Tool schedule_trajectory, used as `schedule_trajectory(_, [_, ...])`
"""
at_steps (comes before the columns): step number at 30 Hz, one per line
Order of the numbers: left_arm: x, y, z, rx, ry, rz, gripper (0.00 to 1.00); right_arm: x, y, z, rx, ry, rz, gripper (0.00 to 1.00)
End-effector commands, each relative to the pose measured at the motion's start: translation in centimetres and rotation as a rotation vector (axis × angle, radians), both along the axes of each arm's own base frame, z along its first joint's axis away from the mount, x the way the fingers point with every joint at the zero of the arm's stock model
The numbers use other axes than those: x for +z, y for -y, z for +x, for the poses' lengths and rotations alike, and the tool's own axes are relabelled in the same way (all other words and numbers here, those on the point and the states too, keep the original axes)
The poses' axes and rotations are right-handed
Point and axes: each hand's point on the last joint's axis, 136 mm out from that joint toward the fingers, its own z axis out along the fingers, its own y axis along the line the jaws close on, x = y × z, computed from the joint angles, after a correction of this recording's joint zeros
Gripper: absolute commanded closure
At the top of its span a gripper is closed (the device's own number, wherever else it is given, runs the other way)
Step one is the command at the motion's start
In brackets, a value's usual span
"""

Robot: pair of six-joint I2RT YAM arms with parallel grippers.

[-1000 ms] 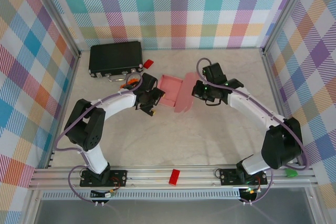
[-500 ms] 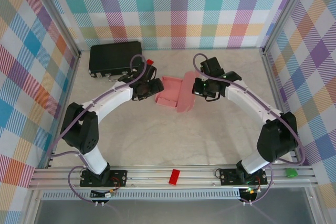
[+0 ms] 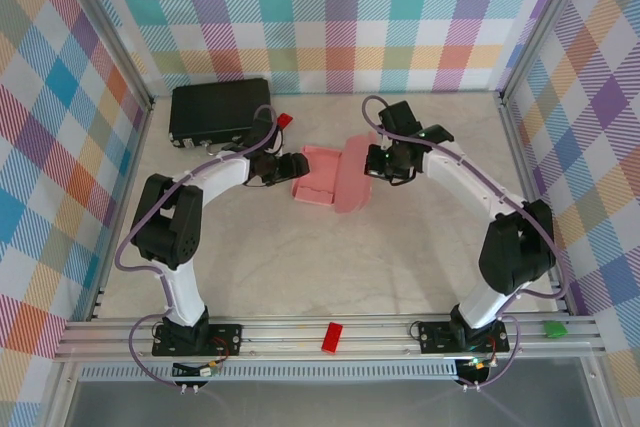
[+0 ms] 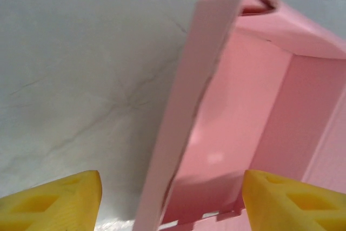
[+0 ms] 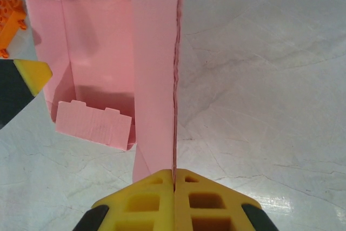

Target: Fold the paper box

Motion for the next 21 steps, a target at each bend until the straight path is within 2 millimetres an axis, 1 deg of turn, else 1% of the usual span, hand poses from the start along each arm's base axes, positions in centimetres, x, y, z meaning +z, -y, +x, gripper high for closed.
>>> schedule_trajectory(1, [1.0, 1.9, 0.5, -0.08, 0.049, -0.08, 0.35, 0.5, -0.2, 0.2, 0.028, -0.006, -0.002, 0.97])
schedule_trajectory(6, [0.3, 2.5, 0.3, -0.085, 0.019, -0.124, 0.43, 1.0, -0.8, 0.9, 0.04, -0.001, 0.009, 0.95])
schedule_trajectory(9, [0.0, 2.8, -0.1, -0.081, 0.006, -0.151, 0.47, 1.4, -1.1, 1.3, 0.047, 0.005, 0.012, 0.9])
schedule_trajectory(13, [-0.7, 3.0, -0.8, -0.066, -0.026, -0.174, 0.48, 1.8, -1.3, 1.7, 0.051, 0.014, 0.019, 0.8])
schedule_trajectory(17, [-1.4, 3.5, -1.8, -0.058, -0.051, -0.198, 0.49, 1.8, -1.7, 2.0, 0.06, 0.01, 0.025, 0.77])
schedule_trajectory(21, [-1.9, 4.3, -3.1, -0.056, -0.068, -0.217, 0.49, 1.9, -2.0, 2.5, 0.069, 0.015, 0.027, 0.77])
